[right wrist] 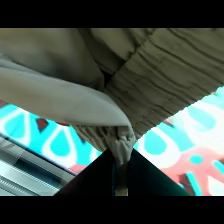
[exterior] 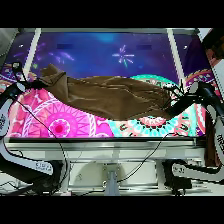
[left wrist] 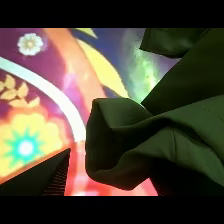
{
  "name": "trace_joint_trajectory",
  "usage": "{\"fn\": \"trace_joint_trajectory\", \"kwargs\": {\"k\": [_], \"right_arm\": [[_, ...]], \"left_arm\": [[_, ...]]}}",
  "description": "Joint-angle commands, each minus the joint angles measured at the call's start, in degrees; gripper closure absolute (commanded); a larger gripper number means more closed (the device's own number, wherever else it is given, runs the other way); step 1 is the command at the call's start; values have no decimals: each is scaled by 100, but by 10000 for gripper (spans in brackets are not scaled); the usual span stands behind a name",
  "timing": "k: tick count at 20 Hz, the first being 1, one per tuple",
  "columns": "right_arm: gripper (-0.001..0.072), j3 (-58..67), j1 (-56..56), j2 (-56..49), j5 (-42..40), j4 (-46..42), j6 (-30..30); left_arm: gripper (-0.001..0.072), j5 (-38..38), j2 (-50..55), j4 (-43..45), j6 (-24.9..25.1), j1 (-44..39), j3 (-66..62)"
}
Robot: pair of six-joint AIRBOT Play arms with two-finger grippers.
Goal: Fold the clothes and pants, and hang the long-sleeved shirts on hangers.
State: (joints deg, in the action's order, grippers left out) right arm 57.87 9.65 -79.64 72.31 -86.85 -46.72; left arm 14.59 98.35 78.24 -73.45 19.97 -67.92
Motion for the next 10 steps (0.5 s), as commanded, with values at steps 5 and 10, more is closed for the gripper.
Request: {"fn": "trace_joint_trajectory", "kwargs": {"k": [5,10], "right_arm": [[676,0,-4,0,-35,-2,-59],[677,125,-4,0,-37,-42,-199]], "left_arm": [[690,-223,74,-549,-286,-26,-61],[695,-656,-588,-549,-289,-15,-61]]}}
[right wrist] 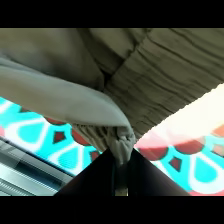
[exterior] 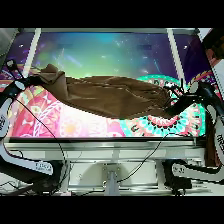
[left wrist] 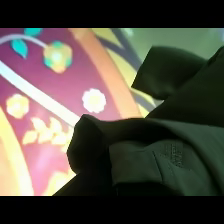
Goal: Fold the clothes and pants, and hang the long-sleeved shirts on hangers.
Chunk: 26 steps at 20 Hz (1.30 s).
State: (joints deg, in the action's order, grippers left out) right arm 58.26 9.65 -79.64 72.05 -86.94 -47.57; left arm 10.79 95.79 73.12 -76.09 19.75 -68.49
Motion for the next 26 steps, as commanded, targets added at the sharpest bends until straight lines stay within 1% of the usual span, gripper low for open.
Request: {"fn": "trace_joint_trajectory", "kwargs": {"k": [1,2,4,7,9,11,13,14,16,17,20,22,25,26], "right_arm": [[677,219,-4,0,-2,-35,-203],[677,428,-4,0,13,-35,-382],[677,907,-4,0,280,-37,-595],[677,1652,-4,0,1259,-138,-592],[677,2065,-4,0,1980,-251,-590],[678,2356,-4,0,2767,-345,-590],[677,2424,0,46,3331,-352,-595],[677,2409,0,87,3342,-343,-603],[678,2404,0,155,3357,-343,-603],[678,2393,0,192,3353,-334,-599],[678,2218,0,214,3309,-321,-533],[678,1860,0,216,3235,-326,-501],[678,1038,0,216,3309,-350,94],[679,750,0,221,3348,-387,345]], "left_arm": [[696,-330,-566,-37,-26,28,-9],[696,-297,-811,-37,-46,50,-9],[696,-57,-1298,-35,-299,114,-9],[697,660,-2050,-35,-669,339,-9],[697,1550,-2417,-33,-1021,623,-9],[697,2686,-2643,-33,-1185,964,-9],[697,3794,-2734,-28,-1180,1287,-9],[697,4293,-2745,7,-1176,1440,-9],[697,5014,-2743,269,-1132,1663,-9],[697,5265,-2743,492,-1130,1735,-9],[697,6008,-2680,1445,-883,1816,-9],[698,6583,-2562,1971,-468,1816,-9],[698,6870,-2293,2087,-382,1812,-4],[698,7034,-2164,2100,-203,1808,-4]]}}
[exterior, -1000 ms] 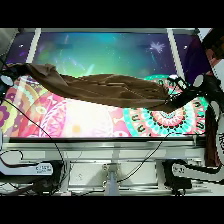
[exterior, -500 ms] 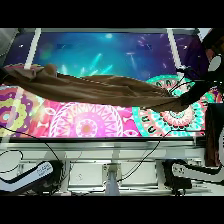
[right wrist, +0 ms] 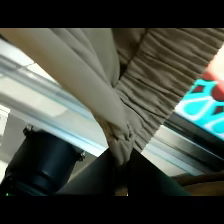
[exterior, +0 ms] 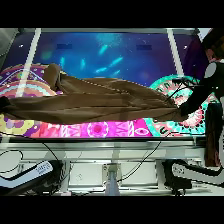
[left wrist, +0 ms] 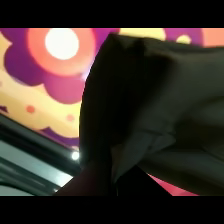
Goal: Fold the clothes and pants, and hang the long-sleeved shirts on hangers.
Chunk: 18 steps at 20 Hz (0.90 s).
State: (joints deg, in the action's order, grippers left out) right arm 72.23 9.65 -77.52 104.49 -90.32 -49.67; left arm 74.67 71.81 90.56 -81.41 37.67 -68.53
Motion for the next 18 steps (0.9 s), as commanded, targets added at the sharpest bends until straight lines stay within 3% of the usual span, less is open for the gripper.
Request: {"fn": "trace_joint_trajectory", "kwargs": {"k": [1,5,8,14,15,17,18], "right_arm": [[678,-898,0,28,105,-114,732],[678,-1464,0,214,109,-409,892],[678,-1460,0,422,111,-446,887],[678,-1462,0,525,111,-433,887],[678,-1462,0,525,111,-433,887],[655,-1462,0,525,79,-402,881],[496,-1460,0,527,52,-376,798]], "left_arm": [[699,831,365,415,490,17,0],[698,1252,885,957,551,17,0],[697,1176,949,1029,946,17,0],[673,922,955,1329,968,39,4],[563,885,964,1263,968,37,4],[114,885,990,1248,964,35,7],[101,887,988,1250,966,35,7]]}}
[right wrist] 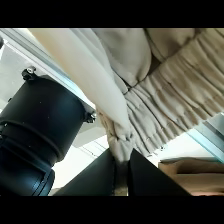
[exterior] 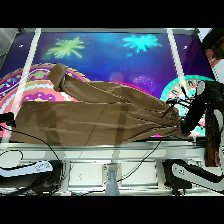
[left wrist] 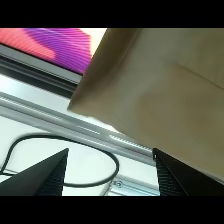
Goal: Fold the clothes and pants, and hang the long-sleeved shirts on hangers.
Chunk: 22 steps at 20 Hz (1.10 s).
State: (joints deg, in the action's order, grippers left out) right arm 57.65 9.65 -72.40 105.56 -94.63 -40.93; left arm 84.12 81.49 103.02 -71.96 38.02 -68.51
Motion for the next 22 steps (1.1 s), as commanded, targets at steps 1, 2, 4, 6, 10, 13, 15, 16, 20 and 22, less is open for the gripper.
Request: {"fn": "trace_joint_trajectory", "kwargs": {"k": [1,2,4,6,10,13,15,16,20,22], "right_arm": [[310,-4,0,13,-111,57,-208],[253,-2,0,13,-247,55,-334],[254,-2,0,15,-424,42,-398],[259,0,0,15,-494,17,-404],[294,354,0,15,-1213,-2,-1333],[677,1106,0,15,-1749,-129,-1626],[676,1685,0,15,-2481,-153,-1987],[676,1928,0,15,-2990,-155,-2332],[678,2422,188,9,-4566,-343,-3257],[679,2417,726,-127,-4481,-291,-4004]], "left_arm": [[101,-52,17,4,22,0,4],[101,-55,17,4,22,0,4],[102,-66,17,4,22,0,4],[105,-125,17,4,22,-2,4],[106,-186,13,-15,22,-103,0],[108,-208,7,-17,20,-264,-138],[109,-271,7,-17,-2,-420,-404],[153,-354,7,-20,-120,-514,-592],[430,-723,-131,-330,-149,-748,-1318],[438,-1034,-293,-636,-149,-741,-1438]]}}
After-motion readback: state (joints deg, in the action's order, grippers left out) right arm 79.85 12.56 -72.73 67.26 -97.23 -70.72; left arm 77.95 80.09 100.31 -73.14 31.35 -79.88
